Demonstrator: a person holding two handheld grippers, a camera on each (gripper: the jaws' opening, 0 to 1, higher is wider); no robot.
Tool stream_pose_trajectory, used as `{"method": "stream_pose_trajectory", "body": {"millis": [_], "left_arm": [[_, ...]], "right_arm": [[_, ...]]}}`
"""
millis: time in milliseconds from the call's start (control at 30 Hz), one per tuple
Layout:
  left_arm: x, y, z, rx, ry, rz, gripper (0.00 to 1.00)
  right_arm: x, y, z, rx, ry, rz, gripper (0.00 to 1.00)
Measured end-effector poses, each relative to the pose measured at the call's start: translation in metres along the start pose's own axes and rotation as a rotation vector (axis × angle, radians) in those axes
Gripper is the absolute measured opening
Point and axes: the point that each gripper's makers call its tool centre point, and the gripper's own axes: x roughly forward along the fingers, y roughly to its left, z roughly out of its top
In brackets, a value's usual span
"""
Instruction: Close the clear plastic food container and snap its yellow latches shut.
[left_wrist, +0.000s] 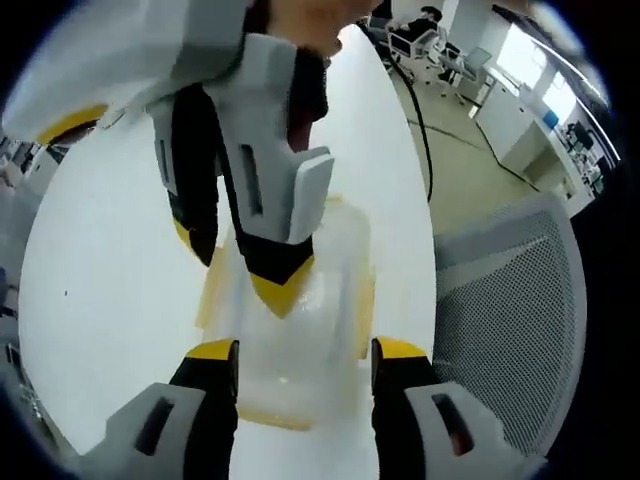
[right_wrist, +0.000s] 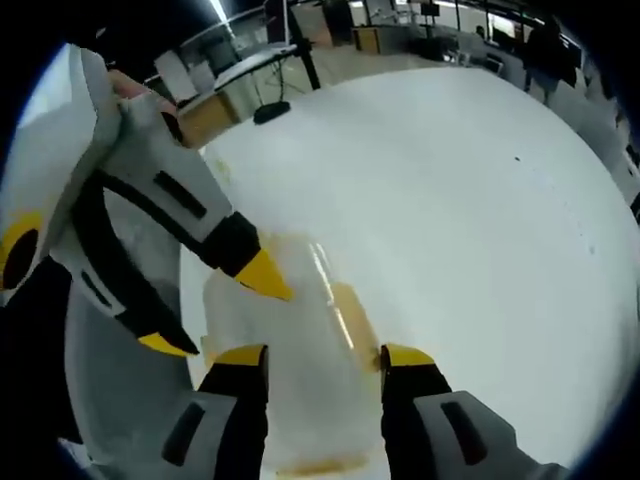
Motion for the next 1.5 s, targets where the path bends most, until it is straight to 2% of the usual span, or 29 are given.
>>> {"method": "stream_pose_trajectory", "body": {"millis": [200, 367, 467, 567, 700, 933, 967, 1000, 1133, 1500], "left_arm": [[0.007, -0.008, -0.002, 0.046, 0.058, 0.079, 0.62], [0.007, -0.007, 0.0, 0.003, 0.071, 0.082, 0.65], [0.008, -0.006, 0.0, -0.01, 0.079, 0.087, 0.62], [0.008, 0.002, -0.002, 0.026, 0.101, 0.142, 0.55], [0.011, -0.001, -0.002, 0.023, 0.119, 0.149, 0.55], [0.012, -0.001, -0.003, 0.034, 0.134, 0.176, 0.54], [0.013, -0.002, -0.004, 0.052, 0.137, 0.174, 0.54], [0.013, -0.002, -0.005, 0.056, 0.139, 0.178, 0.54], [0.012, -0.001, -0.004, 0.051, 0.129, 0.179, 0.54], [0.013, -0.002, -0.004, 0.047, 0.132, 0.182, 0.52]], "right_arm": [[0.003, 0.0, 0.003, -0.046, 0.051, 0.037, 0.42], [0.005, 0.001, 0.003, -0.059, 0.085, 0.068, 0.42], [0.006, 0.001, 0.003, -0.062, 0.114, 0.087, 0.42], [0.008, 0.002, 0.003, -0.07, 0.141, 0.097, 0.42], [0.008, 0.002, 0.002, -0.086, 0.165, 0.109, 0.42], [0.01, 0.003, 0.002, -0.071, 0.168, 0.145, 0.4], [0.012, 0.004, 0.001, -0.012, 0.169, 0.137, 0.4], [0.01, 0.003, 0.0, -0.042, 0.184, 0.156, 0.4], [0.013, 0.005, 0.0, -0.049, 0.217, 0.162, 0.4], [0.013, 0.005, -0.001, -0.042, 0.218, 0.173, 0.4]]}}
